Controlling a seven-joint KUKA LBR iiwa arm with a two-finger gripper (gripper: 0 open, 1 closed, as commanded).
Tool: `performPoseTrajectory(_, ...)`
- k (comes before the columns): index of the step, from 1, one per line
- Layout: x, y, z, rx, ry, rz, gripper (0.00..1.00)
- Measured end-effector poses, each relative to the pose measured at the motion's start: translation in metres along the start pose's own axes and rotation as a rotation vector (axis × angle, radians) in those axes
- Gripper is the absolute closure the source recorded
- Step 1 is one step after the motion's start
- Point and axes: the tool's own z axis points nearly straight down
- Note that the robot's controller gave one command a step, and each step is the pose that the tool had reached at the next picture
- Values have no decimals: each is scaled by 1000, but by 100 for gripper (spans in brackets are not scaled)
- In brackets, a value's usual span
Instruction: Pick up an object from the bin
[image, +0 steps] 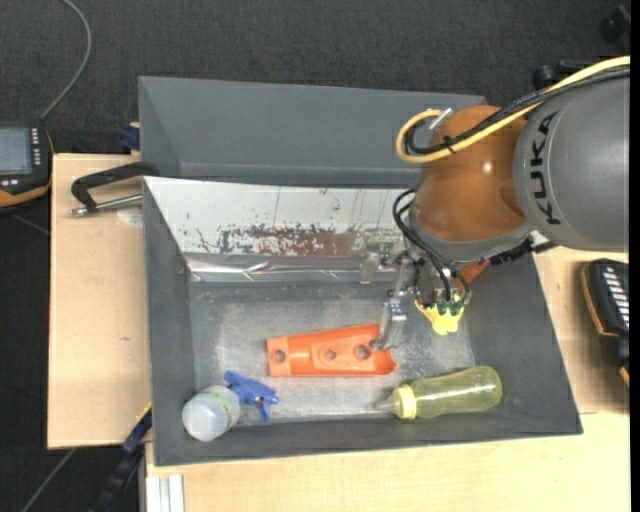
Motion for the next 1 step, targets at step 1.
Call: performPoseTrajectory(1,-2,0,-5,0,-9,1,0)
